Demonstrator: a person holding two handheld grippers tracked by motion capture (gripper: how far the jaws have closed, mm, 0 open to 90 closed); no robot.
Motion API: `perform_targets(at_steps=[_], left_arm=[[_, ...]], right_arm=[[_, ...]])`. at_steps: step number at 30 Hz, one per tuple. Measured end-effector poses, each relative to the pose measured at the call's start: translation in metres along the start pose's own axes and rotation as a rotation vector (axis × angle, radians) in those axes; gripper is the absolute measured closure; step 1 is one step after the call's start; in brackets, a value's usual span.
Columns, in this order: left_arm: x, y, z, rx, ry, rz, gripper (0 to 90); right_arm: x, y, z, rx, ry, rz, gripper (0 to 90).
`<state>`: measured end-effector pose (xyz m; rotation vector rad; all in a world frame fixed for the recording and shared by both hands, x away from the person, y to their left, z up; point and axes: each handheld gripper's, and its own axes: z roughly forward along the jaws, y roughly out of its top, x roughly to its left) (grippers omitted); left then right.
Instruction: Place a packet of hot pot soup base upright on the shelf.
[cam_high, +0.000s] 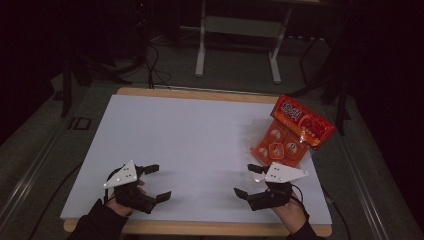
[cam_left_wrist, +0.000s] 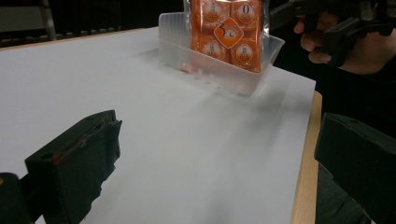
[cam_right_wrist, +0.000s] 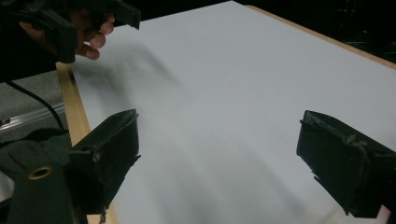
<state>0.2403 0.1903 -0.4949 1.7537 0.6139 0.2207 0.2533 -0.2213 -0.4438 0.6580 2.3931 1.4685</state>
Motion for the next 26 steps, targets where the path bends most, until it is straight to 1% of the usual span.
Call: perform_targets(at_steps=[3, 6, 13, 15, 16, 17, 19, 26], left_arm=[[0.000, 0.000, 0.000, -0.002, -0.003, 0.004, 0.4], [0.001, -0.002, 0.001, 0.001, -0.009, -0.007, 0.4], [0.001, -0.002, 0.001, 0.002, -0.007, 0.000, 0.3], [0.001, -0.002, 0.001, 0.004, -0.007, 0.000, 0.3], [0.002, -0.002, 0.002, 0.004, -0.006, 0.001, 0.4], [0.002, -0.003, 0.002, 0.005, -0.006, -0.002, 0.4], [0.002, -0.003, 0.002, 0.004, -0.007, -0.001, 0.3], [0.002, -0.003, 0.002, -0.001, -0.007, -0.003, 0.3]], right_arm=[[0.000, -0.005, 0.001, 0.011, 0.005, -0.001, 12.9], [0.001, -0.009, -0.001, 0.008, 0.011, -0.003, 13.2], [0.002, -0.018, -0.004, 0.016, 0.000, -0.013, 13.3], [0.002, -0.019, -0.004, 0.016, 0.003, -0.013, 13.4], [0.002, -0.020, -0.005, 0.014, 0.000, -0.017, 13.4], [0.003, -0.021, -0.005, 0.013, -0.002, -0.031, 13.4], [0.003, -0.022, -0.005, 0.011, -0.004, -0.037, 13.4], [0.002, -0.022, -0.005, 0.007, 0.018, -0.029, 13.7]])
